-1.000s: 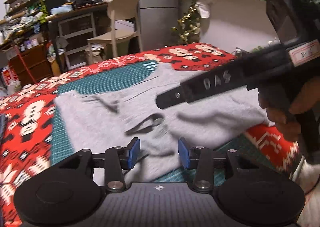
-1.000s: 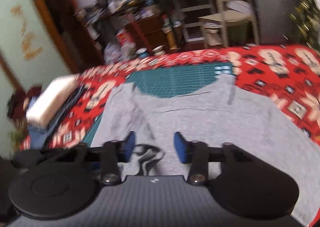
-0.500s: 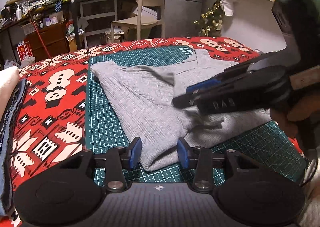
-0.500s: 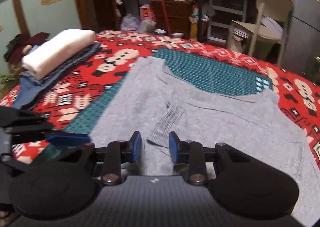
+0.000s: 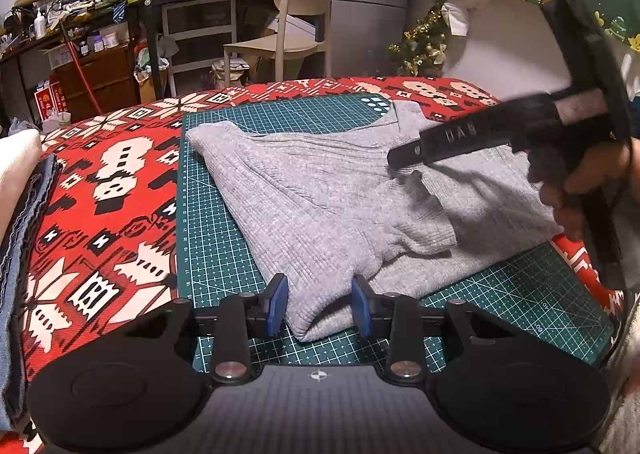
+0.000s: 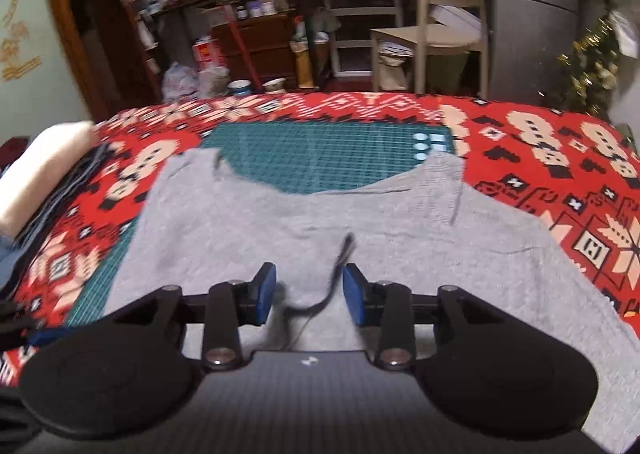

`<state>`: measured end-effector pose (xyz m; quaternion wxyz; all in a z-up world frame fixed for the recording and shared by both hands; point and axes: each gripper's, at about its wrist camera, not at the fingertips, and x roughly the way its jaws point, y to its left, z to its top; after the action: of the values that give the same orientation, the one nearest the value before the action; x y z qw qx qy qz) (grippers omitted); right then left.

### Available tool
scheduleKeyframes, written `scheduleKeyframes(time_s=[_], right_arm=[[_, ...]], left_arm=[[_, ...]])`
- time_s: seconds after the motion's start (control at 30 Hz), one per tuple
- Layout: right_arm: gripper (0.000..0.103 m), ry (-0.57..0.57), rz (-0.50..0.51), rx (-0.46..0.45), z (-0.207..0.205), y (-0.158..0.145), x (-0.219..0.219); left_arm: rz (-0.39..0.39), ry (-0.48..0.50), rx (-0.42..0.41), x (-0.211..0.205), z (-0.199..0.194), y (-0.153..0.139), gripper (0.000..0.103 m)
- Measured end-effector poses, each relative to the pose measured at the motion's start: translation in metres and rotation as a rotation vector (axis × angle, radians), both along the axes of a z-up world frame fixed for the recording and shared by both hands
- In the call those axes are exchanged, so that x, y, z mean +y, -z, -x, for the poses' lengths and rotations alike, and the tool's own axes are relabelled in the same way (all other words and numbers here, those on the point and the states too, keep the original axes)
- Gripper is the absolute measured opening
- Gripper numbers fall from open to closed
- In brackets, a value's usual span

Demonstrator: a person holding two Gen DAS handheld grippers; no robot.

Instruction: Fold clothes

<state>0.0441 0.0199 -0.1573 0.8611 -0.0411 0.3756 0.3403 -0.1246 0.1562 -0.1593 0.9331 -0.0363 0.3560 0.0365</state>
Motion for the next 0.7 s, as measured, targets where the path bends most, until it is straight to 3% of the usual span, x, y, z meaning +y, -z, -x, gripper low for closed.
scheduleKeyframes(time_s=[0.1, 0.13, 0.17, 0.23, 0.5, 0.7], right_arm=[[0.039, 0.037, -0.051, 0.064, -0.016, 0.004, -0.003], [0.028, 0.043, -0.059, 0.077, -0.02, 0.006, -0.003], [0.004, 0.05, -0.065, 0.084, -0.022, 0.008, -0.003], [0.002, 0.066, -0.077, 0.087, -0.022, 0.008, -0.004], [0.002, 0.153, -0.17, 0.025, 0.002, -0.025, -0.028], [0.002, 0.199, -0.109, 0.005, 0.002, -0.019, -0.031]], left_arm=[[-0.016, 0.009, 0.001, -0.001, 0.001, 0.0, 0.026], [-0.016, 0.013, 0.002, 0.0, 0.001, 0.0, 0.025], [-0.018, 0.017, 0.003, 0.001, 0.001, -0.001, 0.023], [-0.024, 0.019, 0.007, 0.005, 0.001, -0.001, 0.006], [-0.003, 0.032, -0.005, 0.019, 0.014, -0.018, 0.005], [-0.007, 0.073, 0.046, 0.011, 0.006, -0.012, 0.006]])
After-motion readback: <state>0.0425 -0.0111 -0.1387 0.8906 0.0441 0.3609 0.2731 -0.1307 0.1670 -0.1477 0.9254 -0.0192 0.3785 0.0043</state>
